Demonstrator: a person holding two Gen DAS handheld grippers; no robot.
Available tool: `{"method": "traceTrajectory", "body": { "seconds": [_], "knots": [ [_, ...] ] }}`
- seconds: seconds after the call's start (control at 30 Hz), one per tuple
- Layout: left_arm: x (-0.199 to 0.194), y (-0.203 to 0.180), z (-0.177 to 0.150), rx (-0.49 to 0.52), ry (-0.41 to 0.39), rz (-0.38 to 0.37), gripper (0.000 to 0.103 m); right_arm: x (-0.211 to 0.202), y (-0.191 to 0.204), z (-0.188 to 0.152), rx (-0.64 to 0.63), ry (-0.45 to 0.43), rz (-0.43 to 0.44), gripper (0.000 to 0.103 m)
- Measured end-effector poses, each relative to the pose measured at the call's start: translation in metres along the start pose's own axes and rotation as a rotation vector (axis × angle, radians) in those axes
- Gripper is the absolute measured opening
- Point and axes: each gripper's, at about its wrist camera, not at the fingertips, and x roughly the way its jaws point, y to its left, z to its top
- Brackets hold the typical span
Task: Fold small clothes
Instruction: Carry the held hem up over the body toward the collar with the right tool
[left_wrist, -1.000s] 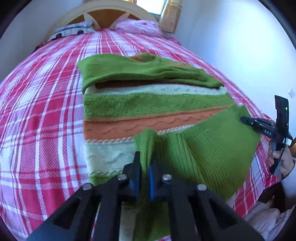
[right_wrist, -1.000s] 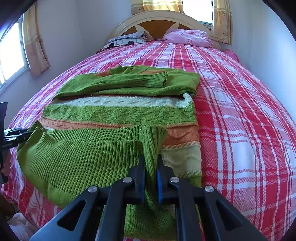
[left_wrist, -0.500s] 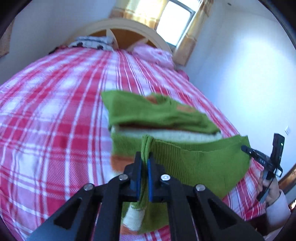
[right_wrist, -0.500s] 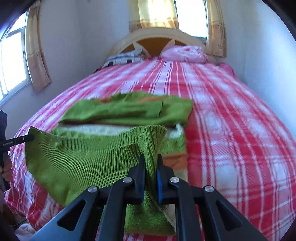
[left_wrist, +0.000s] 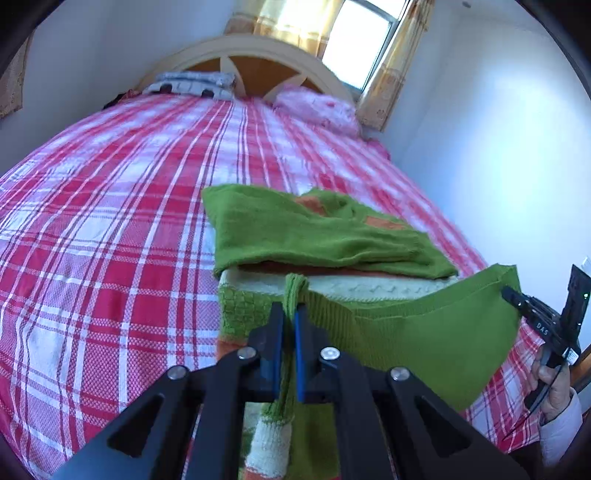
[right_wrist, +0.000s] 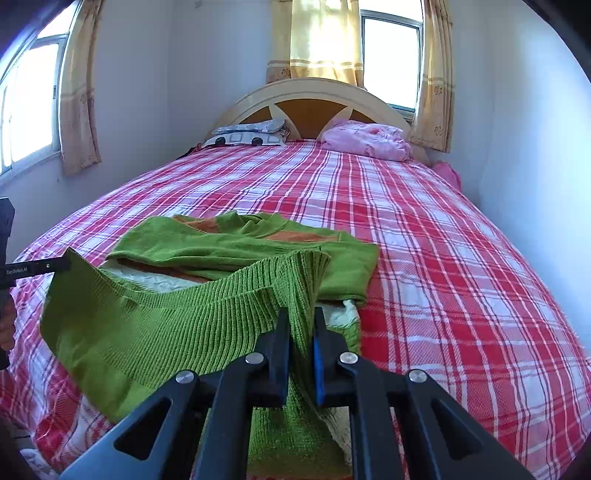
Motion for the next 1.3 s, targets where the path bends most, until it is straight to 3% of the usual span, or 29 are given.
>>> {"method": "traceTrajectory", "body": {
  "seconds": [0.13, 0.2, 0.3, 0.47, 0.53, 0.6, 0.7, 0.8, 0.93, 1.03, 1.3],
  "knots": [
    [0.027, 0.004, -0.007, 0.018, 0.155, -0.044, 0.01, 0.018, -0.001, -0.008, 0.007, 0.058, -0.004, 0.01],
    [0.037, 0.004, -0.013, 0.037, 0.208, -0.047, 0.02, 0.024, -0.002, -0.015, 0.016, 0.08, -0.004, 0.01],
    [0.04, 0.003, -0.022, 0.079, 0.213, -0.015, 0.032, 0.03, -0.006, -0.025, 0.049, 0.109, 0.007, 0.01],
    [0.046, -0.003, -0.021, 0.105, 0.215, -0.02, 0.039, 0.033, -0.009, -0.033, 0.074, 0.132, 0.018, 0.01],
    [0.05, -0.006, -0.02, 0.119, 0.207, -0.001, 0.038, 0.035, -0.009, -0.035, 0.073, 0.137, 0.015, 0.01],
    [0.051, -0.011, -0.021, 0.143, 0.211, 0.012, 0.006, 0.036, -0.009, -0.035, 0.075, 0.142, 0.012, 0.01],
    [0.046, -0.015, -0.024, 0.161, 0.198, 0.026, 0.006, 0.032, -0.008, -0.035, 0.07, 0.139, 0.012, 0.01],
    [0.04, -0.012, -0.021, 0.117, 0.181, 0.009, 0.005, 0.025, -0.007, -0.03, 0.058, 0.124, 0.02, 0.01],
    [0.016, -0.006, 0.004, 0.039, 0.094, -0.05, 0.005, 0.014, -0.007, -0.012, 0.048, 0.079, 0.039, 0.01],
    [0.005, -0.008, 0.022, 0.044, 0.031, -0.047, 0.005, 0.01, -0.009, 0.007, 0.036, 0.034, 0.036, 0.01],
    [0.026, -0.011, 0.05, 0.031, 0.006, -0.008, 0.005, 0.03, -0.015, 0.038, 0.035, 0.002, 0.031, 0.01]
  ]
}}
